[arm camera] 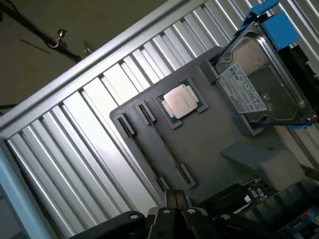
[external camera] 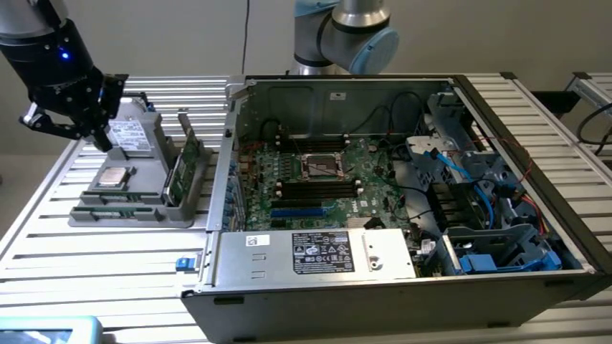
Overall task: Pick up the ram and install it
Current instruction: 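Pick up the ram and move it above insertion slot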
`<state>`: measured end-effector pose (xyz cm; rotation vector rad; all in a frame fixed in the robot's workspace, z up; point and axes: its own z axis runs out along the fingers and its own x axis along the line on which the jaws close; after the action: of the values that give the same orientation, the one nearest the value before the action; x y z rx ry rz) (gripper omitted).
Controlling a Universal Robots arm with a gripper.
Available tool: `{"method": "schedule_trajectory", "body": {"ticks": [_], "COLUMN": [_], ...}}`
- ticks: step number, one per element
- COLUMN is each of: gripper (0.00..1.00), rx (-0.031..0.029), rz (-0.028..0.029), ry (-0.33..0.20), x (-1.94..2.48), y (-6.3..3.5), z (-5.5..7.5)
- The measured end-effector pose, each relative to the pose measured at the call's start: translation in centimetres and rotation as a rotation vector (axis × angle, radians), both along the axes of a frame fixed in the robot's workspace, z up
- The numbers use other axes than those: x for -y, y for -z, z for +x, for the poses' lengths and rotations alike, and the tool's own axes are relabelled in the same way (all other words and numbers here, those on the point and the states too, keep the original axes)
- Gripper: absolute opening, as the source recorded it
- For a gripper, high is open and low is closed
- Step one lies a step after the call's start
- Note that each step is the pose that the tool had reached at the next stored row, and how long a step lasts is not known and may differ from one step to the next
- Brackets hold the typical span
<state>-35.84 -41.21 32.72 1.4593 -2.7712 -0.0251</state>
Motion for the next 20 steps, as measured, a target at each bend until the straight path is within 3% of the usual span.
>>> {"method": "schedule_trajectory", "body": {"ticks": [15,20], "gripper": [0.11,0.11], "rx": [0.0001,0.0058], "rz": [-0.0001,-0.0009], "ry": [-0.274,-0.364], "x": [0.00,0.00], "y": [0.25,0.28], "z": [0.00,0.00]}}
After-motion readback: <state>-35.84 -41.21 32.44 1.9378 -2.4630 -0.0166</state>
